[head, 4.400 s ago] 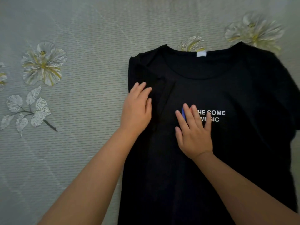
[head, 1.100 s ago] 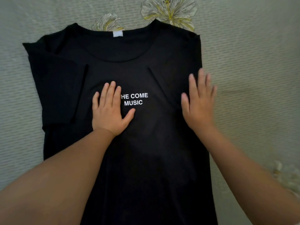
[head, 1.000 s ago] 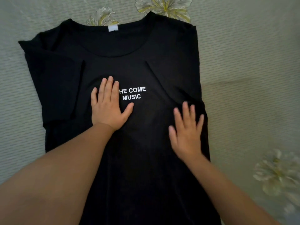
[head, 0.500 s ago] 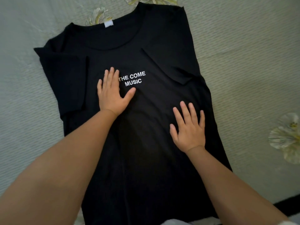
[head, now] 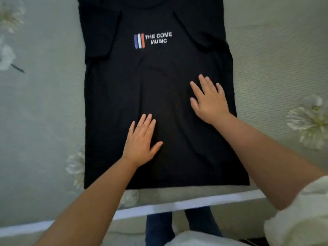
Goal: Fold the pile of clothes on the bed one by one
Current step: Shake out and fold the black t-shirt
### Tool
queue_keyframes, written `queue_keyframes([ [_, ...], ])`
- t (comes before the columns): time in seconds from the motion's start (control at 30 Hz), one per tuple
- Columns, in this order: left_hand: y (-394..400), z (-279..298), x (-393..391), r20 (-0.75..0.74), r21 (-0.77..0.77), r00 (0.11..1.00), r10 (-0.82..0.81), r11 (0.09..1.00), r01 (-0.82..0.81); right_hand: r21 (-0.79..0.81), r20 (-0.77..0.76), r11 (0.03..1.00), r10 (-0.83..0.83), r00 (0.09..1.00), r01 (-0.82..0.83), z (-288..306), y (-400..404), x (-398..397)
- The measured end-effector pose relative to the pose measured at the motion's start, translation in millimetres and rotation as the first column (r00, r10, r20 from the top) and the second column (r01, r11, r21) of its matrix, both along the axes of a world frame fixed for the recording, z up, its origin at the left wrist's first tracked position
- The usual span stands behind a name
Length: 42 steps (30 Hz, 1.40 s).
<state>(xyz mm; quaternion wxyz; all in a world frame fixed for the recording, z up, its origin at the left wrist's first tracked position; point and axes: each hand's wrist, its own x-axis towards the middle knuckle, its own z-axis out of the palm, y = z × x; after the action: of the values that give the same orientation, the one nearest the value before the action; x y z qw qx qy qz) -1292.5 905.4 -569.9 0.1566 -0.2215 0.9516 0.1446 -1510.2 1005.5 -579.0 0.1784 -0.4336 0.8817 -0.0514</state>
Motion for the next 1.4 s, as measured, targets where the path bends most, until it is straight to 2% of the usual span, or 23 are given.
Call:
queue_keyframes([
  [0.07, 27.4, 5.3, 30.0, 0.000, 0.022, 0.999, 0.047, 0.999, -0.047, -0.089, -0.100, 0.995, 0.036, 0.994, -0.045, 10.0, 40.5, 20.5],
  [0.13, 48.8, 10.9, 56.4, 0.024, 0.017, 0.998, 0.057, 0.998, -0.058, -0.117, -0.159, 0.991, -0.077, 0.984, 0.059, 11.4, 89.4, 47.8],
  [0.23, 67.6, 13.4, 88.7, 0.034, -0.002, 0.992, 0.121, 0.993, -0.121, -0.162, -0.136, 0.946, -0.304, 0.943, 0.282, 11.2, 147.2, 80.7],
  [0.3, 74.3, 13.0, 99.9, -0.008, 0.007, 0.983, 0.183, 0.983, -0.183, -0.174, -0.073, 0.920, -0.368, 0.927, 0.351, 12.2, 164.8, 92.3],
  [0.4, 76.2, 14.7, 102.9, -0.047, 0.060, 0.966, 0.253, 0.966, -0.250, -0.108, -0.001, 0.942, -0.320, 0.948, 0.318, 18.7, 173.8, 94.1],
  [0.5, 77.2, 14.1, 103.3, -0.056, 0.086, 0.952, 0.300, 0.952, -0.295, -0.131, -0.070, 0.949, -0.297, 0.952, 0.287, 28.8, 185.9, 77.9],
  [0.57, 76.9, 14.9, 102.7, -0.043, 0.094, 0.942, 0.332, 0.940, -0.327, -0.070, -0.112, 0.962, -0.270, 0.956, 0.263, 31.5, 198.0, 64.6],
  [0.67, 74.1, 16.6, 103.0, -0.035, 0.077, 0.968, 0.247, 0.967, -0.243, 0.075, -0.098, 0.973, -0.211, 0.972, 0.219, 28.0, 214.0, 57.5],
  [0.77, 66.5, 15.4, 108.9, -0.114, -0.011, 0.983, 0.141, 0.990, -0.143, -0.095, -0.230, 0.970, -0.239, 0.943, 0.222, 25.9, 216.6, 64.9],
  [0.83, 61.2, 18.9, 113.8, -0.106, 0.006, 0.988, 0.110, 0.994, -0.110, -0.253, -0.358, 0.967, -0.128, 0.925, 0.036, 27.8, 208.9, 77.9],
  [0.87, 59.7, 20.4, 116.3, -0.082, 0.033, 0.990, 0.117, 0.993, -0.114, -0.271, -0.380, 0.958, -0.017, 0.925, -0.094, 27.5, 204.4, 86.2],
  [0.97, 56.0, 23.2, 120.5, -0.043, 0.078, 0.985, 0.168, 0.983, -0.165, -0.205, -0.289, 0.909, 0.298, 0.910, -0.363, 25.8, 192.9, 103.8],
  [1.03, 53.0, 25.0, 121.3, -0.036, 0.062, 0.988, 0.150, 0.987, -0.148, -0.221, -0.195, 0.884, 0.375, 0.906, -0.413, 23.7, 184.4, 104.2],
  [1.13, 50.2, 28.5, 121.5, -0.088, -0.029, 0.996, 0.005, 1.000, -0.008, -0.278, -0.104, 0.848, 0.440, 0.892, -0.451, 25.7, 176.3, 94.9],
  [1.4, 44.0, 32.8, 145.3, -0.038, -0.194, 0.941, -0.336, 0.926, 0.323, -0.175, -0.069, 0.778, 0.602, 0.795, -0.604, 48.6, 188.7, 89.6],
])
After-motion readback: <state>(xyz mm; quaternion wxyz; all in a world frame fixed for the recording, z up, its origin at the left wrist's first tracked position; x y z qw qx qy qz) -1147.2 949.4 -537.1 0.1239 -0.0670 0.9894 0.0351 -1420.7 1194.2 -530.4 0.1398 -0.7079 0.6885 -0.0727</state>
